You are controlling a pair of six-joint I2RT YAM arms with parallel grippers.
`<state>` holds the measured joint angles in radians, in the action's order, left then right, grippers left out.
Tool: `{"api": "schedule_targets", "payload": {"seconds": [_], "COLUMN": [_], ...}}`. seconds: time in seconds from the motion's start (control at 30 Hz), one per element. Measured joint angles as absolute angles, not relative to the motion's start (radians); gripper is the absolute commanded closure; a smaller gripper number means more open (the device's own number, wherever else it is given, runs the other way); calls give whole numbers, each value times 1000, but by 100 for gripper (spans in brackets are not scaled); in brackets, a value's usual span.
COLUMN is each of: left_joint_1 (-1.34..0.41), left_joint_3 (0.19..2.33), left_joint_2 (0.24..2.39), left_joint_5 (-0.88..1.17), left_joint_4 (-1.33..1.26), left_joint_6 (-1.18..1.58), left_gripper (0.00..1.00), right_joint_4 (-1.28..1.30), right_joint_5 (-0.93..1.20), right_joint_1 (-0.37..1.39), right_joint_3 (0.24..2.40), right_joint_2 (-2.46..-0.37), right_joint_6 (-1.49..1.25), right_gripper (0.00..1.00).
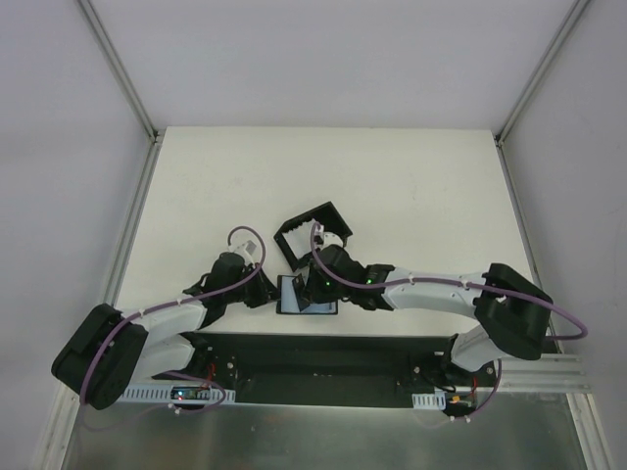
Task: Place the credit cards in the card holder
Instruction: Insert the credit card into the card holder.
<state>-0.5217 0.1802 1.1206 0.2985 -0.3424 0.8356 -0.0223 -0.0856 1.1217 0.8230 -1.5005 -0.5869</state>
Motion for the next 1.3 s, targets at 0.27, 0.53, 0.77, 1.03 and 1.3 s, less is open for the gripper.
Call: {"api": "schedule_targets", "payload": {"seconds": [0.27, 0.53, 0.77, 1.03, 1.3], "left_joint_1": [-522, -522, -522, -523, -524], "left_joint_3": [165, 165, 165, 163, 163], "left_joint_2": [1106, 1105, 1105, 1099, 1100], "left_joint_5": [299, 299, 299, 299, 299], "left_joint_4": [-354, -354, -354, -352, -353], "left_joint_6": [853, 853, 854, 857, 857], "left_gripper": [100, 100, 100, 100, 100], "right_joint_4": [20, 129, 128, 101, 38], "right_joint_5": [-163, -266, -264, -237, -161], "right_joint_1": [1113, 1094, 1076, 1064, 1073], "right_joint_3": [800, 722, 720, 730, 754], "right_joint_2": [-1439, -1357, -1390, -1420, -1466], "right_joint_6": [-588, -638, -653, -681, -678], "right_gripper": [99, 99, 100, 99, 100]}}
